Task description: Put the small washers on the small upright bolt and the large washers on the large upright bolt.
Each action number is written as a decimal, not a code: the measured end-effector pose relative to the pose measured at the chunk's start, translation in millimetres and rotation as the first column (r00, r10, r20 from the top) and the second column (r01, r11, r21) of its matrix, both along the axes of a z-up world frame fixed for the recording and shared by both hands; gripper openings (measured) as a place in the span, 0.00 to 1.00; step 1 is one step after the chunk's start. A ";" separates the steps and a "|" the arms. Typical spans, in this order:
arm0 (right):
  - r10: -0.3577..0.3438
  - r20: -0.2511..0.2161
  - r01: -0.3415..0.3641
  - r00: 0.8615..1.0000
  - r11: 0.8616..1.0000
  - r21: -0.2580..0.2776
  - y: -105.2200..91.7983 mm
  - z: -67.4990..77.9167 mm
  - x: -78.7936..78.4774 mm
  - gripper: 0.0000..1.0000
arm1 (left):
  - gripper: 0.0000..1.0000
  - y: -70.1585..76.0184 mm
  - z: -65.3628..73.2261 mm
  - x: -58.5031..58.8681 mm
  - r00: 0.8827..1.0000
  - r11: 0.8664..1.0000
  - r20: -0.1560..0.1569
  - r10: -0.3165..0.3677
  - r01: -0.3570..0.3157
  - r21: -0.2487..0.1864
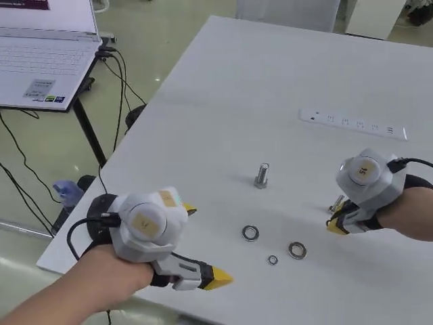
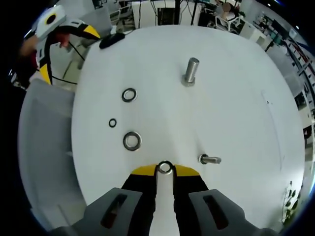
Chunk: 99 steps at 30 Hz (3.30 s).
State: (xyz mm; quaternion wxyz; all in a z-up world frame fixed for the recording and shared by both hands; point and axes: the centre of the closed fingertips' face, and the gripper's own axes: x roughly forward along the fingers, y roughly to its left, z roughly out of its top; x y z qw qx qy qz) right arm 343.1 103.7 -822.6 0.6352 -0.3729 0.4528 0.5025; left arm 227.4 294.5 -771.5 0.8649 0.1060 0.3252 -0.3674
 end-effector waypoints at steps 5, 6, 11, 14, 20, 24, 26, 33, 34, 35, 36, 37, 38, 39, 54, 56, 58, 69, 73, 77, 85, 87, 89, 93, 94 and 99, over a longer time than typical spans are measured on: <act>-0.027 0.006 0.027 1.000 1.000 -0.002 -15.4 3.7 5.8 0.12 | 0.84 -4.9 0.2 4.5 1.000 1.000 0.004 0.005 -0.004 -0.020; -0.032 0.012 0.032 0.999 0.999 -0.002 -18.5 4.8 8.7 0.12 | 0.84 -5.7 0.9 4.9 1.000 1.000 0.006 0.004 -0.004 -0.019; -0.060 0.030 0.059 0.998 0.998 0.002 -26.7 9.8 23.7 0.12 | 0.86 -7.8 -0.4 7.1 1.000 1.000 0.006 0.004 -0.004 -0.011; -0.071 0.037 0.071 0.997 0.997 0.011 -27.5 14.8 32.6 0.12 | 0.86 -9.2 -0.9 8.6 1.000 1.000 0.004 0.007 -0.007 -0.014; -0.077 0.051 0.076 0.996 0.997 0.014 -26.8 20.1 47.3 0.12 | 0.87 -11.1 -2.4 9.5 1.000 1.000 0.000 0.010 -0.010 -0.019; -0.085 0.058 0.083 0.995 0.996 0.029 -22.2 23.2 55.4 0.12 | 0.88 -10.7 -3.3 9.5 1.000 1.000 -0.001 0.008 -0.008 -0.021; -0.083 0.060 0.081 0.995 0.996 0.031 -19.1 23.2 57.9 0.12 | 0.90 -10.7 -3.1 9.5 1.000 1.000 0.000 0.008 -0.008 -0.022; -0.066 0.070 0.064 0.995 0.998 0.026 -11.9 23.5 65.6 0.12 | 0.92 -11.2 -5.6 8.4 1.000 1.000 -0.008 0.002 -0.002 -0.025; -0.064 0.069 0.062 0.996 0.998 0.023 -11.6 22.5 66.2 0.12 | 0.92 -11.7 -5.8 8.5 1.000 1.000 -0.009 0.001 -0.001 -0.029; -0.062 0.070 0.061 0.996 0.998 0.021 -11.5 21.6 66.8 0.12 | 0.93 -11.8 -5.9 8.8 1.000 1.000 -0.010 0.002 -0.002 -0.030; -0.062 0.067 0.061 0.996 0.998 0.018 -11.4 20.5 67.7 0.12 | 0.93 -11.9 -5.6 9.1 1.000 1.000 -0.008 0.002 -0.002 -0.028; -0.063 0.064 0.062 0.996 0.998 0.018 -11.0 20.0 67.4 0.12 | 0.93 -12.0 -5.4 9.3 1.000 1.000 -0.007 0.000 0.000 -0.026; -0.063 0.062 0.062 0.996 0.998 0.018 -10.3 19.4 67.3 0.12 | 0.93 -12.0 -5.3 9.5 1.000 1.000 -0.006 -0.002 0.001 -0.026; -0.061 0.060 0.060 0.996 0.998 0.017 -9.9 18.8 67.3 0.12 | 0.94 -12.2 -4.9 9.7 1.000 1.000 -0.005 -0.002 0.002 -0.028; -0.046 0.047 0.047 0.998 0.999 -0.012 -8.4 7.1 67.9 0.12 | 0.99 -10.6 -5.8 9.6 1.000 1.000 -0.004 -0.017 0.017 -0.022; -0.044 0.045 0.045 0.998 0.999 -0.012 -7.4 6.4 67.5 0.12 | 0.99 -10.8 -5.6 9.7 1.000 1.000 -0.003 -0.018 0.018 -0.022; -0.041 0.045 0.042 0.998 0.999 -0.016 -7.1 5.1 67.7 0.12 | 0.99 -10.9 -6.7 9.7 1.000 1.000 -0.005 -0.018 0.018 -0.022; -0.010 0.051 0.012 0.999 0.999 -0.048 -7.7 -7.0 69.1 0.12 | 0.99 -10.5 -9.0 8.2 1.000 0.999 -0.017 -0.005 0.004 -0.044; -0.010 0.047 0.012 0.999 0.998 -0.054 -7.7 -12.2 69.5 0.12 | 0.99 -9.8 -7.6 9.7 1.000 0.999 -0.013 -0.005 0.004 -0.041; -0.008 0.043 0.011 0.999 0.998 -0.057 -7.4 -19.2 69.5 0.12 | 0.98 -8.4 -6.9 10.8 1.000 0.999 -0.010 0.000 0.000 -0.044; -0.001 0.035 0.003 0.999 0.998 -0.066 -6.4 -28.6 68.0 0.12 | 0.97 -4.2 -9.8 8.2 1.000 0.999 -0.021 0.008 -0.008 -0.038; 0.001 0.032 0.001 0.999 0.997 -0.072 -6.6 -31.0 68.0 0.12 | 0.97 -3.3 -11.1 7.6 1.000 0.999 -0.024 0.006 -0.007 -0.036; 0.002 0.029 0.001 1.000 0.997 -0.076 -7.0 -33.4 68.4 0.12 | 0.97 -2.7 -11.8 7.1 1.000 0.999 -0.027 0.007 -0.008 -0.035; 0.001 0.023 0.001 1.000 0.997 -0.083 -7.0 -36.5 68.5 0.12 | 0.97 -1.6 -12.7 7.9 1.000 0.999 -0.029 0.008 -0.009 -0.038; 0.002 0.022 0.000 1.000 0.996 -0.084 -6.8 -37.0 68.4 0.12 | 0.97 -1.5 -12.9 8.1 1.000 0.999 -0.029 0.008 -0.009 -0.038; -0.005 0.017 0.006 1.000 0.997 -0.083 -6.0 -38.7 69.2 0.13 | 0.96 -0.4 -14.1 9.1 0.999 0.999 -0.032 0.009 -0.010 -0.038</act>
